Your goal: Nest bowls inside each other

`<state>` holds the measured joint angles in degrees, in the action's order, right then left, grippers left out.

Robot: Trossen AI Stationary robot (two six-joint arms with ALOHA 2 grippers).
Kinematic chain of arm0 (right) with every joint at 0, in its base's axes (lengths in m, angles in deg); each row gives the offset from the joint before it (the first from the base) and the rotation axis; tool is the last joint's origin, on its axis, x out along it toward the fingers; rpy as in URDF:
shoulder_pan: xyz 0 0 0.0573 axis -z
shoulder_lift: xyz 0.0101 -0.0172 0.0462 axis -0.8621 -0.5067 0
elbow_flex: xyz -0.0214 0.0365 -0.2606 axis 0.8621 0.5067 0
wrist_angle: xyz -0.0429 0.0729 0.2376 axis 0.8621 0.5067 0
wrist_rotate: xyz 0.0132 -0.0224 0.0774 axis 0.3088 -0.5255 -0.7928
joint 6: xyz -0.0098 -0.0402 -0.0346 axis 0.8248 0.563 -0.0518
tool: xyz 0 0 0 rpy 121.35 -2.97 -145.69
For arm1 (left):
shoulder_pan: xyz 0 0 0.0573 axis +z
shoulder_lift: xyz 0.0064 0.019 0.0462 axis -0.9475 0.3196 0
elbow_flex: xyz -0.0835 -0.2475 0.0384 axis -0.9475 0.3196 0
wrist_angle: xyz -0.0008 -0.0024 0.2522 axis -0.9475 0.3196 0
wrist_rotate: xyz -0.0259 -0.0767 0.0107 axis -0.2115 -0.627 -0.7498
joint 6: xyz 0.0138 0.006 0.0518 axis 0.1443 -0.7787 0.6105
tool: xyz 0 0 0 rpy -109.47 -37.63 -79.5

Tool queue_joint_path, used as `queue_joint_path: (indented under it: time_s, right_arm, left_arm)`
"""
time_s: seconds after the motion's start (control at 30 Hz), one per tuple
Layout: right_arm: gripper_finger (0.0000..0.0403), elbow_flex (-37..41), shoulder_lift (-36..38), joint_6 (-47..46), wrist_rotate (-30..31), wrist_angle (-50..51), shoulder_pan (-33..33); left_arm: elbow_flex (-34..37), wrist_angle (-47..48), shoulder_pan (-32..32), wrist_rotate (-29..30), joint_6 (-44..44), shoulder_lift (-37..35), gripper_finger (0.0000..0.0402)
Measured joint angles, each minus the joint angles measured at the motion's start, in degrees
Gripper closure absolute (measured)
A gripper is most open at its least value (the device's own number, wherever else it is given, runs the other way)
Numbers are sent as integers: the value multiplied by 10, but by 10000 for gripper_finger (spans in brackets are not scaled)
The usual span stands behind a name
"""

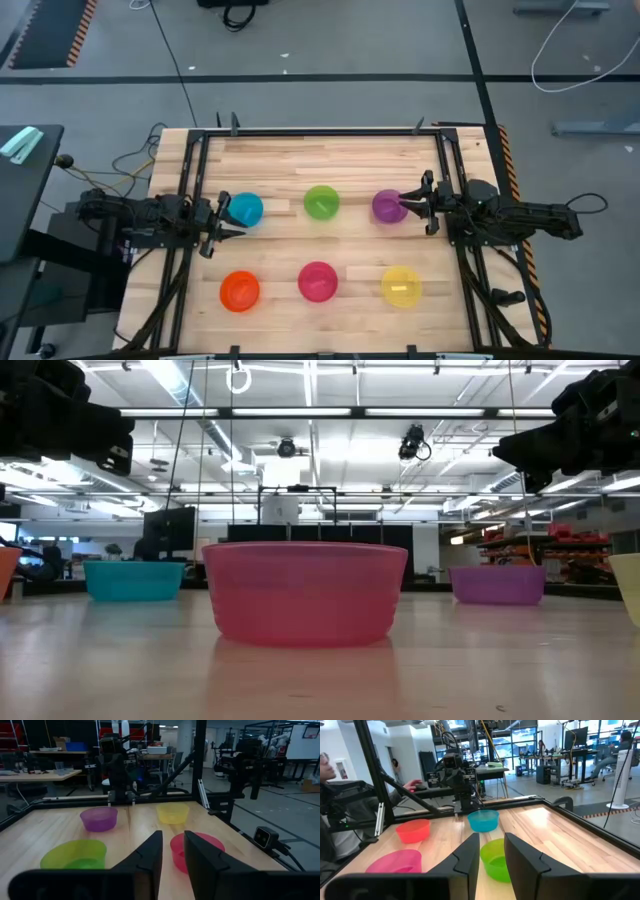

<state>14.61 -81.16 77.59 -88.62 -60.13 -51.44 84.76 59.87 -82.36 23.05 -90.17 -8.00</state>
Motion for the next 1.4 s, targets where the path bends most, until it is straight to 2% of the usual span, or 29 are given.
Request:
queue_joint_path:
  time_s: [1.4]
  right_arm:
    - [304, 0, 0, 0, 0, 0, 0]
  left_arm:
    - [0, 0, 0, 0, 0, 0, 317]
